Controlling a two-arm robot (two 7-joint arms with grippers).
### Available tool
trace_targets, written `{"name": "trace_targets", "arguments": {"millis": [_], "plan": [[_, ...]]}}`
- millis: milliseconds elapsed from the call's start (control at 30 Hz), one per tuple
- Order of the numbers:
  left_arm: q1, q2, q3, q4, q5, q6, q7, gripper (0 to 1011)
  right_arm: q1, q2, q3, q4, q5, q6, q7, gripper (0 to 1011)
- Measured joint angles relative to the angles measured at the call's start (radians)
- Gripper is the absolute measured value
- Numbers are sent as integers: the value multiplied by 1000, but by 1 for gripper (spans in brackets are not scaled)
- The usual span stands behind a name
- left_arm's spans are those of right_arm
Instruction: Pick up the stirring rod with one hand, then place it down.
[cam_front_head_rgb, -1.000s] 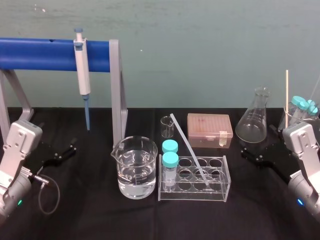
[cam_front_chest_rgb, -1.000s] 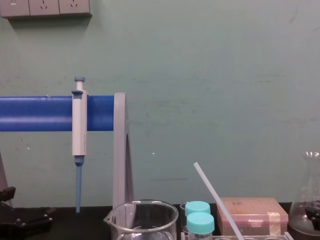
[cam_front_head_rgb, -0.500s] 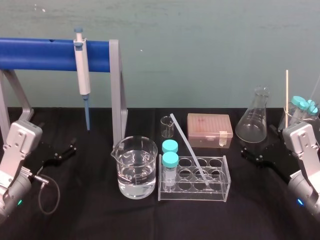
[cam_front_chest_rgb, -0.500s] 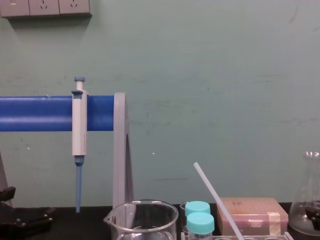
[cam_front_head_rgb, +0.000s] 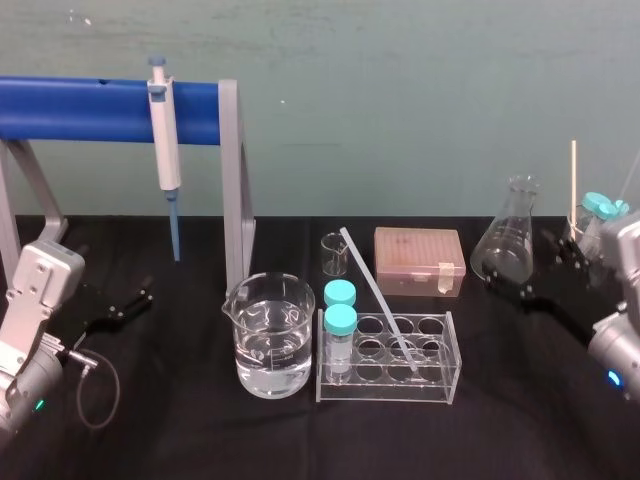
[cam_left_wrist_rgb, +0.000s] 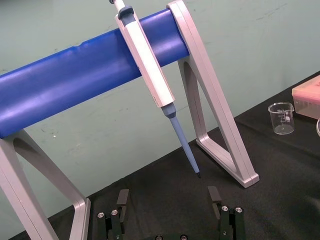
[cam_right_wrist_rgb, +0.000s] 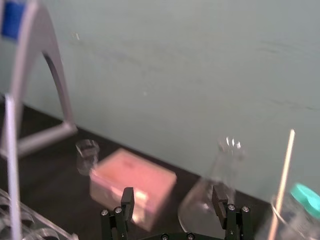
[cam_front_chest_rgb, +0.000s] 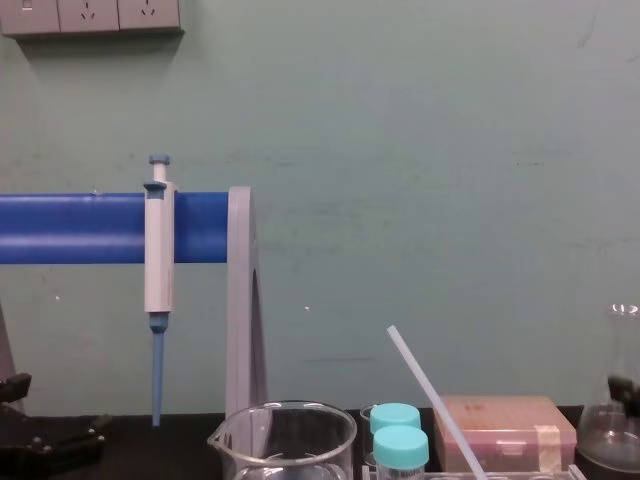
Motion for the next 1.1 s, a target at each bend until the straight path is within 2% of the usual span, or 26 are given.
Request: {"name": "trace_targets", "arguments": {"millis": [67, 100, 200, 233, 433, 500, 633, 767, 933, 1100], "plan": [[0, 0, 0, 0, 0, 0, 0, 1000, 8, -4, 12, -5, 35, 4, 35, 1003], [0, 0, 0, 0, 0, 0, 0, 1000, 18, -10, 23, -9, 72, 14, 77, 1003], [0, 0, 0, 0, 0, 0, 0, 1000, 38, -18, 33, -12, 123, 38, 138, 1003], [0, 0, 0, 0, 0, 0, 0, 1000, 52, -24, 36, -12, 149, 55, 176, 1003], [0, 0, 0, 0, 0, 0, 0, 1000, 124, -53, 23, 13, 211, 135, 304, 1003], [0, 0, 0, 0, 0, 0, 0, 1000, 143, -58, 13, 23, 216, 154, 336, 1003], [0, 0, 0, 0, 0, 0, 0, 1000, 206, -72, -34, 63, 214, 196, 423, 1002], [0, 0, 0, 0, 0, 0, 0, 1000, 254, -84, -72, 106, 203, 215, 473, 1002], [0, 0, 0, 0, 0, 0, 0, 1000, 312, -108, -119, 168, 185, 221, 522, 1002], [0, 0, 0, 0, 0, 0, 0, 1000, 341, -123, -145, 203, 177, 221, 548, 1003]]}}
